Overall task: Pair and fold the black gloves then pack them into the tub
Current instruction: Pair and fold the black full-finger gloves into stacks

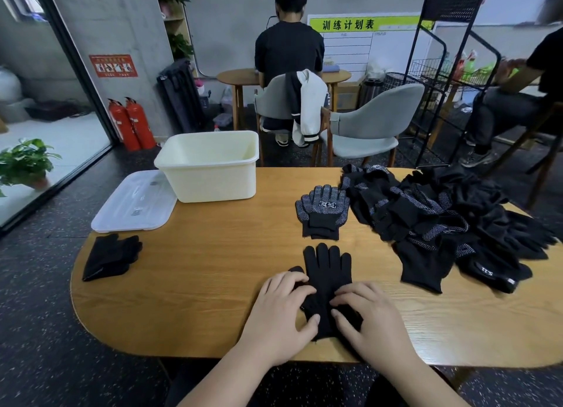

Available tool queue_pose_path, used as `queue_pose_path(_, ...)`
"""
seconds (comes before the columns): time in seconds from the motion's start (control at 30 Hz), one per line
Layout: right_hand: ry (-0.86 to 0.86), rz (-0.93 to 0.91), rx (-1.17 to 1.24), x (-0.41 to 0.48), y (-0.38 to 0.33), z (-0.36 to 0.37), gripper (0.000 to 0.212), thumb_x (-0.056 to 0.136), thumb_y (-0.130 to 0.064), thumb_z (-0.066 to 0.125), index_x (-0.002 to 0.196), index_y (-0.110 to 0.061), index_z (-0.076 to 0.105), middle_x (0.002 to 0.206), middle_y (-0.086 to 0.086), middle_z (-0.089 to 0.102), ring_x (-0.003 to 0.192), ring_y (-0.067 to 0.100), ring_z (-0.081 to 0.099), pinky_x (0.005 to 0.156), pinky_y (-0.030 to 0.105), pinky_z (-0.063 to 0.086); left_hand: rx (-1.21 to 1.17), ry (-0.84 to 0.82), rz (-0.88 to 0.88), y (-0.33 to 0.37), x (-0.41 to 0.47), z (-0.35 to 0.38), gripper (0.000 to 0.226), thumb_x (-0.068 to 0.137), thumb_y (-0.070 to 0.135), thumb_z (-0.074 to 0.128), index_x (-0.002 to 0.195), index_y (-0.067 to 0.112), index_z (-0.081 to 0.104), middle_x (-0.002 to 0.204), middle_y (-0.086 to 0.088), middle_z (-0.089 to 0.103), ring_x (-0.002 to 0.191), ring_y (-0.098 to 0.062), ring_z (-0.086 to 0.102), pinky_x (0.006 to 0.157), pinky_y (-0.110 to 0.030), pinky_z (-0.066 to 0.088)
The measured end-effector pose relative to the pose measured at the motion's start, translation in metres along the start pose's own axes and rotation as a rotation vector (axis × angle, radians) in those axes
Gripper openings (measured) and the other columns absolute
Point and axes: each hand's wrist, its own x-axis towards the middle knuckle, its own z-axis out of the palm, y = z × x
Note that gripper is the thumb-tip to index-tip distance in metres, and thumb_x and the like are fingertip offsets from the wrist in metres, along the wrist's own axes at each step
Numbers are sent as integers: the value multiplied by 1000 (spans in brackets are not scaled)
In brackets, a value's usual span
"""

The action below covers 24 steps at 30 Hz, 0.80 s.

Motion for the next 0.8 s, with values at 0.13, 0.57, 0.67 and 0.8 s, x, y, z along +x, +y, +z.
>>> queue_pose_path(0.13,-16,-21,-54,1,1,6,13,92,-44,68,103,-40,73,113,-31,56,110,3,53,84,36,53,-35,17,35,-3,-2,2,42,100,54,51,135,36,65,139,26,45,138,3,32,122,-27,22)
queue_pose_path(0.57,-142,-74,48,1,1,-1,24,86,-64,73,104,-49,73,112,-33,56,115,5,51,93,34,47,-100,68,-62,-9,0,3,36,97,47,55,131,41,64,133,32,45,135,6,36,118,-19,22)
queue_pose_path(0.67,-83,-73,33,0,4,4,22,87,-59,76,103,-44,76,109,-34,59,110,3,52,90,33,51,-128,71,-69,-9,0,3,34,96,44,57,130,41,64,132,34,46,135,7,36,118,-17,22)
queue_pose_path(0.8,-9,-65,33,1,2,7,18,88,-50,79,101,-36,78,103,-30,64,103,1,55,84,29,53,-164,81,-64,-9,-1,3,31,98,37,59,128,40,66,132,33,47,134,11,32,115,-13,19)
